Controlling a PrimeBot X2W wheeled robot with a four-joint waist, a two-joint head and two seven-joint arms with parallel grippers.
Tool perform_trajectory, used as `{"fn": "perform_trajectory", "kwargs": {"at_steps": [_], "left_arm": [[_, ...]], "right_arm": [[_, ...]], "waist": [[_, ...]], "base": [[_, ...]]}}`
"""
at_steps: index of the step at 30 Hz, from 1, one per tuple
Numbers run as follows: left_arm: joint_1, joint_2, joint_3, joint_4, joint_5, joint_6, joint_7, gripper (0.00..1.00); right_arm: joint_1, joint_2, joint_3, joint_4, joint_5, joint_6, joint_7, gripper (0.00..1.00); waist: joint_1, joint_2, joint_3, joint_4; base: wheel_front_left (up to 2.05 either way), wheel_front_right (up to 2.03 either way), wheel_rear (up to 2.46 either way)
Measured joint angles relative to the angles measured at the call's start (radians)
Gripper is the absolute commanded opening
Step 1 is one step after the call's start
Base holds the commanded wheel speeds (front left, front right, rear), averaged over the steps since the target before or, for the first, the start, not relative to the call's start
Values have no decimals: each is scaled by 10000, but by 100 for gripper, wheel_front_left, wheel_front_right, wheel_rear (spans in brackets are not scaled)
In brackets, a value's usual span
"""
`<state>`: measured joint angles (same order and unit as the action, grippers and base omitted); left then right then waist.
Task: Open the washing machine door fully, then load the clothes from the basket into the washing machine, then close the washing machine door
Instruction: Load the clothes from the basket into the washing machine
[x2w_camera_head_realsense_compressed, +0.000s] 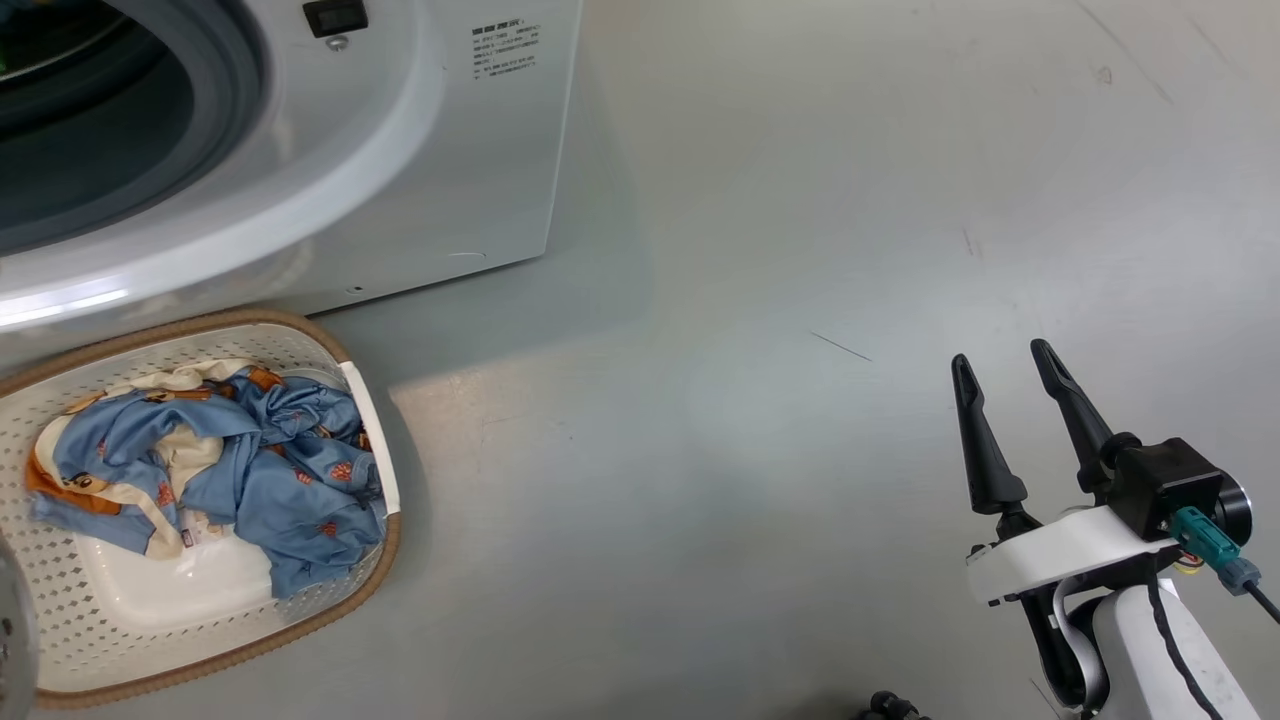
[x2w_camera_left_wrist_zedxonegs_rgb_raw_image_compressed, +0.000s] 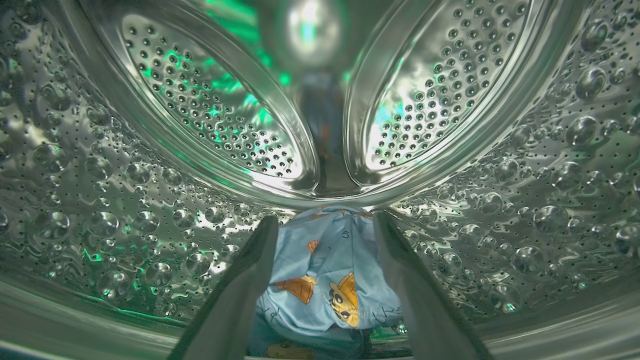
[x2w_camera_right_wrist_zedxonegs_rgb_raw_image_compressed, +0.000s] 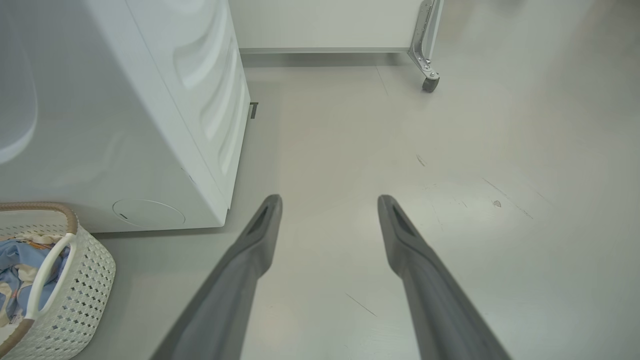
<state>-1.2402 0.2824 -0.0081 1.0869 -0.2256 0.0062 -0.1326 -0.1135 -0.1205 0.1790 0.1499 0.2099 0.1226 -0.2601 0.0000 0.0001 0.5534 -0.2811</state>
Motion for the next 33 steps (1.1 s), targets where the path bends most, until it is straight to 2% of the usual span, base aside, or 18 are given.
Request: {"fn": "perform_trajectory", "kwargs": {"at_steps": [17,27,33], "left_arm": [[1395,-993,71,639,-466,-322,-892,100],[2298,-1459,69,635,-577,-516,-1097,100],[2803,-1789,-75,407,-575,-775,-1162,100]], "right_arm": [[55,-123,-176,211,2,0,0,100],[245,-173,-349,240,2,0,0,100],[441,-171,-508,261,10,0,0,100]], "waist": [[0,0,-1243,902],[0,0,-1972,1422],[0,0,-2260,1612]], "base": [[0,0,0],[0,0,0],[0,0,0]]}}
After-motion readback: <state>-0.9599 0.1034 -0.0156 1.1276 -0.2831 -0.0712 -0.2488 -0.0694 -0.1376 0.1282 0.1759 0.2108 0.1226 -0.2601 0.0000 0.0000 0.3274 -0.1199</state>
